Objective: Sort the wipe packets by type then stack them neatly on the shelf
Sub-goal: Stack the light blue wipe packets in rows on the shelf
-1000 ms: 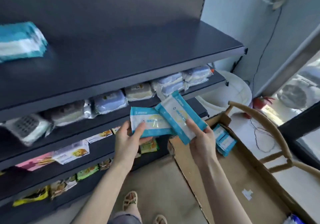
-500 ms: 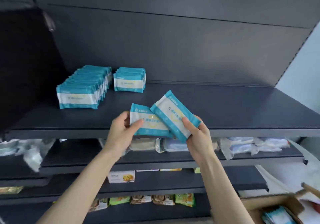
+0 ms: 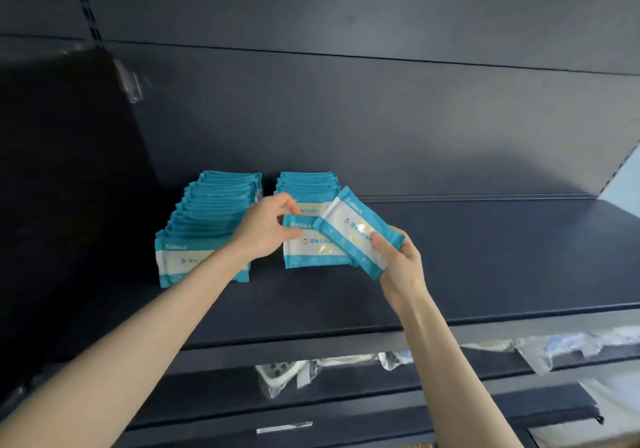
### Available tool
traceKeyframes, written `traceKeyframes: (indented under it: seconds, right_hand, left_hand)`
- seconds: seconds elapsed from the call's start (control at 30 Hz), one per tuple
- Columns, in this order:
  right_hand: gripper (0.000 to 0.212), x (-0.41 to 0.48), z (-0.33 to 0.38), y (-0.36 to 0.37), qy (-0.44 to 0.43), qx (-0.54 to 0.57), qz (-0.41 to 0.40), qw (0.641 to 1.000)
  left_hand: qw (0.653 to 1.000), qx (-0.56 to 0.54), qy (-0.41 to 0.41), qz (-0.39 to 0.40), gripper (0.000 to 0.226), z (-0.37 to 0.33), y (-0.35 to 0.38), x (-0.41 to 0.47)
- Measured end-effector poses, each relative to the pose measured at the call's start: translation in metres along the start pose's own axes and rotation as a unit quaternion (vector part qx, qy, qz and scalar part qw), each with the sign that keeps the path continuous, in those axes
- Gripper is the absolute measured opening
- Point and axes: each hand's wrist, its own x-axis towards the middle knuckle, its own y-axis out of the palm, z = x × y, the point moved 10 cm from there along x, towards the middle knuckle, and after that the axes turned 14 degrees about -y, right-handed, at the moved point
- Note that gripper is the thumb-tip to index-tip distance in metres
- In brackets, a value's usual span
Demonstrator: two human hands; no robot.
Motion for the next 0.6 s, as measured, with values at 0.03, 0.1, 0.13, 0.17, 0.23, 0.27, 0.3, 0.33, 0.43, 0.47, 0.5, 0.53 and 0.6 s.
traceKeyframes:
  seconds: [0.03, 0.1, 0.13, 0.17, 0.23, 0.27, 0.3, 0.33, 0.43, 0.47, 0.5, 0.53, 0.6]
  right_hand:
    - [0.009, 0.006, -0.002, 0.002, 0.002, -0.007, -0.002, 1.000]
    - [0.011, 0.019, -0.007, 0.006, 0.007, -0.022, -0.005, 1.000]
    - [0.010, 0.025, -0.011, 0.007, 0.009, -0.026, -0.005, 1.000]
    - [0.010, 0.031, -0.014, 0.008, 0.012, -0.028, -0.006, 1.000]
    - [0.011, 0.044, -0.021, 0.009, 0.020, -0.035, -0.011, 0.999]
    - [0.012, 0.051, -0.025, 0.010, 0.024, -0.037, -0.013, 0.999]
    - [0.012, 0.057, -0.028, 0.011, 0.027, -0.040, -0.013, 0.999]
    - [0.013, 0.062, -0.031, 0.013, 0.030, -0.041, -0.011, 0.999]
    - [0.012, 0.075, -0.038, 0.020, 0.030, -0.032, 0.010, 0.999]
    - [0.011, 0.078, -0.039, 0.022, 0.026, -0.034, 0.018, 0.999]
    - [0.009, 0.081, -0.040, 0.023, 0.019, -0.040, 0.025, 0.999]
    - [0.009, 0.083, -0.040, 0.023, 0.010, -0.049, 0.031, 0.998]
    - [0.009, 0.085, -0.039, 0.025, -0.009, -0.072, 0.045, 0.996]
  left_hand:
    - [1.000, 0.024, -0.002, 0.001, 0.027, -0.001, -0.002, 0.011]
    - [0.999, 0.053, -0.007, 0.011, 0.027, -0.003, -0.003, 0.030]
    - [0.998, 0.062, -0.009, 0.014, 0.027, -0.004, -0.003, 0.039]
    - [0.997, 0.073, -0.009, 0.016, 0.027, -0.005, -0.002, 0.047]
    - [0.995, 0.096, -0.008, 0.016, 0.027, -0.008, 0.000, 0.061]
    - [0.994, 0.107, -0.006, 0.014, 0.027, -0.009, 0.001, 0.067]
    - [0.993, 0.117, -0.003, 0.010, 0.027, -0.010, 0.002, 0.073]
    - [0.993, 0.122, -0.001, 0.006, 0.026, -0.009, 0.003, 0.078]
    - [0.992, 0.124, -0.002, -0.003, 0.025, -0.003, 0.002, 0.092]
    - [0.992, 0.125, -0.003, 0.000, 0.025, -0.001, 0.002, 0.095]
    - [0.992, 0.128, -0.004, 0.006, 0.024, 0.002, 0.002, 0.097]
    - [0.991, 0.131, -0.005, 0.013, 0.024, 0.005, 0.002, 0.098]
    - [0.990, 0.139, -0.009, 0.030, 0.025, 0.012, 0.000, 0.101]
